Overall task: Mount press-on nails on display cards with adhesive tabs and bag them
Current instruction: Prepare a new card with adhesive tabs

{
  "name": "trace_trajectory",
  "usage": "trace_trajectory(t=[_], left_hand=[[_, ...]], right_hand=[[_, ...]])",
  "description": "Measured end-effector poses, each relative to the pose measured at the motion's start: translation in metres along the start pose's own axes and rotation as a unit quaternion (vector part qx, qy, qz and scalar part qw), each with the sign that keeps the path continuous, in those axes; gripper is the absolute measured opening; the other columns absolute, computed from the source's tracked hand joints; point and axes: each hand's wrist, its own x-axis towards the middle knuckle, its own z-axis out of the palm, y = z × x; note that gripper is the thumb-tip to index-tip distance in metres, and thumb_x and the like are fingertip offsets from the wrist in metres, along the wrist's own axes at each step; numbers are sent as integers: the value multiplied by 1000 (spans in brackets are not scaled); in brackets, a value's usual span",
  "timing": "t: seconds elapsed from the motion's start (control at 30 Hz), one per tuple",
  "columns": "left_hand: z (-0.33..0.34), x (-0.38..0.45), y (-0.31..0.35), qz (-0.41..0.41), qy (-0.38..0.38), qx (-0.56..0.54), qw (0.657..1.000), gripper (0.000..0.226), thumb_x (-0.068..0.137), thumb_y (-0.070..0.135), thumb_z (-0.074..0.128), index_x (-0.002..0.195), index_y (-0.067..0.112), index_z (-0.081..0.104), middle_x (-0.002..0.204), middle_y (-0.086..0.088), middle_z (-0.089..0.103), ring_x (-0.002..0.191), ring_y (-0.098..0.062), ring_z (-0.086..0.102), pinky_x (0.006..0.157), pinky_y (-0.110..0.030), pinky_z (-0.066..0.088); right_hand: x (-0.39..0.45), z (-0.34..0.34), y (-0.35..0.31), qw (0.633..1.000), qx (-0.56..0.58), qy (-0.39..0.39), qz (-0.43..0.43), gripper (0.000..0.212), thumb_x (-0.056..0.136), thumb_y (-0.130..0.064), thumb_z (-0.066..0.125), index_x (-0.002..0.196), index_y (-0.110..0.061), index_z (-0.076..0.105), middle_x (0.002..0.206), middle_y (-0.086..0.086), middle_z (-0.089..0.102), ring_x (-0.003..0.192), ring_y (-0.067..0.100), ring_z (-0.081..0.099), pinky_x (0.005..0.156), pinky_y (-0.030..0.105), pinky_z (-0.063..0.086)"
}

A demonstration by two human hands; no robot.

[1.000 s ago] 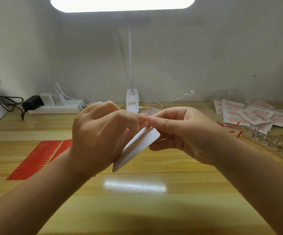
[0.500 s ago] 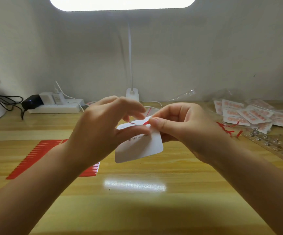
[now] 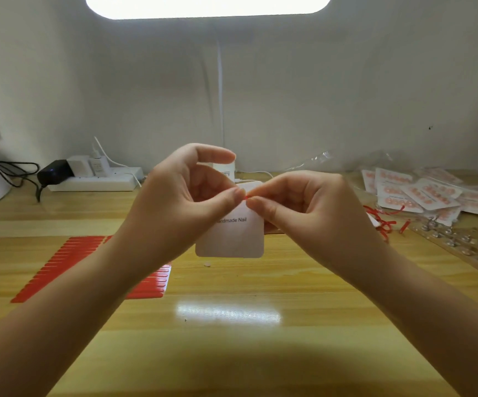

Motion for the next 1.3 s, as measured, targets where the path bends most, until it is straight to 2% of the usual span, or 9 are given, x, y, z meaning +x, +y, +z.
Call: trace_trajectory(t=[0.1, 0.23, 0.4, 0.57, 0.7, 0.87, 1.03, 1.17, 1.3], left_hand=[[-1, 1, 0, -22, 21, -19, 999, 42, 69, 34, 72, 108, 25, 59, 78, 3, 73, 72, -8, 69, 64, -16, 52], [-5, 4, 0, -49, 52, -54, 996, 44, 66, 33, 72, 107, 23, 59, 75, 4, 71, 69, -12, 67, 65, -21, 54], [-9, 8, 4, -77, 87, -102, 988, 43, 62, 29, 73, 102, 21, 58, 71, 6, 72, 73, -14, 70, 64, -21, 55], [-8, 8, 6, -107, 109, -133, 979, 51, 52, 30, 75, 100, 19, 59, 80, -2, 68, 64, -9, 67, 58, -20, 53], [-8, 7, 6, -94, 100, -62, 989, 48, 55, 35, 74, 98, 22, 58, 70, 5, 71, 64, -10, 67, 59, -22, 54], [-6, 2, 8, -69, 91, 37, 993, 44, 59, 42, 71, 96, 27, 54, 75, 5, 73, 65, -12, 70, 60, -25, 57], [-5, 1, 8, -40, 91, 77, 992, 30, 77, 27, 75, 94, 27, 51, 75, 8, 73, 63, -11, 70, 57, -16, 53], [-6, 4, 10, -79, 105, -27, 991, 32, 72, 25, 76, 95, 22, 53, 68, 6, 71, 61, -10, 67, 61, -27, 55], [-9, 8, 12, -106, 123, -120, 979, 49, 51, 29, 76, 94, 18, 54, 62, 6, 68, 59, -10, 65, 56, -21, 53]], right_hand=[[-2, 4, 0, 1000, 25, -8, 7, 21, 84, -2, 71, 102, -13, 69, 77, 7, 75, 71, 18, 73, 68, 33, 61], [-2, 7, 4, 998, 44, -4, 38, 45, 83, -4, 72, 120, -19, 52, 78, 6, 75, 72, 17, 73, 70, 31, 60], [5, 2, 2, 975, 185, 12, 121, 17, 87, -1, 63, 103, -4, 64, 86, 10, 75, 78, 21, 73, 64, 27, 59], [8, 0, 6, 927, 313, -17, 204, 22, 90, -3, 55, 109, -2, 66, 87, 10, 75, 76, 20, 72, 65, 29, 60], [8, 3, 10, 911, 349, -25, 219, 23, 90, -4, 55, 109, -2, 67, 89, 12, 74, 77, 21, 72, 66, 29, 59], [6, 7, 9, 925, 330, -6, 188, 23, 79, -7, 64, 101, -4, 68, 85, 12, 75, 76, 22, 72, 64, 28, 59], [5, 8, 7, 932, 318, 10, 173, 36, 69, -13, 67, 101, 3, 64, 83, 15, 74, 75, 24, 73, 61, 27, 58], [7, 7, 5, 900, 382, -3, 208, 36, 73, -12, 62, 105, 5, 64, 84, 16, 73, 74, 22, 72, 63, 29, 59], [8, 8, 3, 867, 434, -1, 243, 38, 71, -9, 62, 106, 5, 63, 82, 14, 72, 70, 20, 71, 59, 27, 59]])
